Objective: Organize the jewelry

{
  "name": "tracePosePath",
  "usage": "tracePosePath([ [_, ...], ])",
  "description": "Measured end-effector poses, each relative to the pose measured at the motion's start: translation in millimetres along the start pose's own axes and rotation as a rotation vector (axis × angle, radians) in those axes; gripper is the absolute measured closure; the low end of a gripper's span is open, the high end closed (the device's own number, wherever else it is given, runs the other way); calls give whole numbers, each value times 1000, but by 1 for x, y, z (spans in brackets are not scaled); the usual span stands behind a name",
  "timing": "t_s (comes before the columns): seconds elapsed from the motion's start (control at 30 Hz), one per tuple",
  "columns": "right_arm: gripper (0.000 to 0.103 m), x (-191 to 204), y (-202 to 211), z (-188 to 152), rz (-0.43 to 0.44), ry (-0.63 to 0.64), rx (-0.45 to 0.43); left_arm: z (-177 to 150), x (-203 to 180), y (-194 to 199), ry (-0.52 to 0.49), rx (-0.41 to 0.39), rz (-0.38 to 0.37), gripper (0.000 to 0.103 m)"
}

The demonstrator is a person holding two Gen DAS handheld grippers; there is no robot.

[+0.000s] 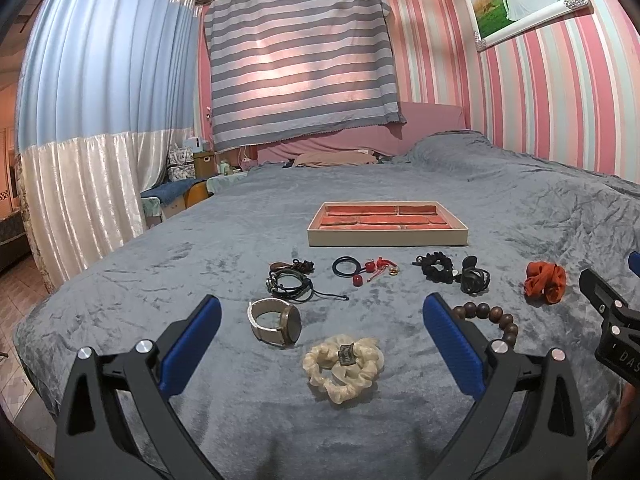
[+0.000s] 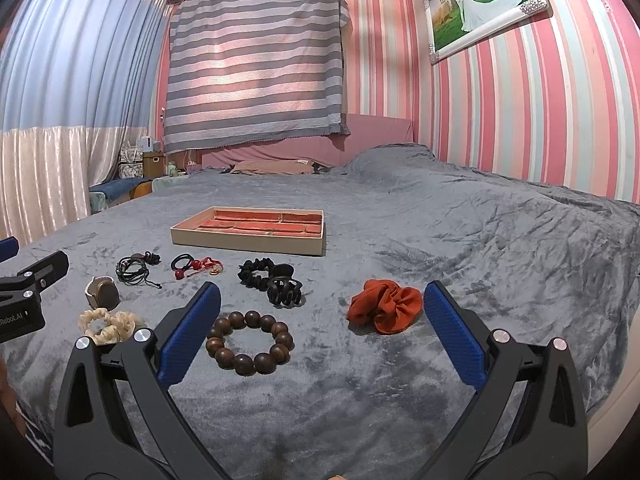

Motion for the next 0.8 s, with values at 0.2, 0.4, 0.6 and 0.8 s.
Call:
tracePosePath([
  [0.2,4,1,0,0,-2,0,1,1,1,1,1,1,-3,4],
  [0.4,4,1,0,0,-2,2,1,1,1,1,2,1,-2,4],
  [0.6,4,1,0,0,-4,3,2,1,2,1,1,-1,0,4],
  [0.8,4,1,-1,0,-6,2,3,1,4,2,3,0,1,4],
])
Point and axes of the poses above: each gripper's, at about its wrist camera, not at the fingertips, and y roughly against the way its jaws point, x to its left, z to its top, the point moved 4 cm from there along -y, roughly the way its jaws point, and after that the axes turned 12 degrees about x, right-handed, at the moved point
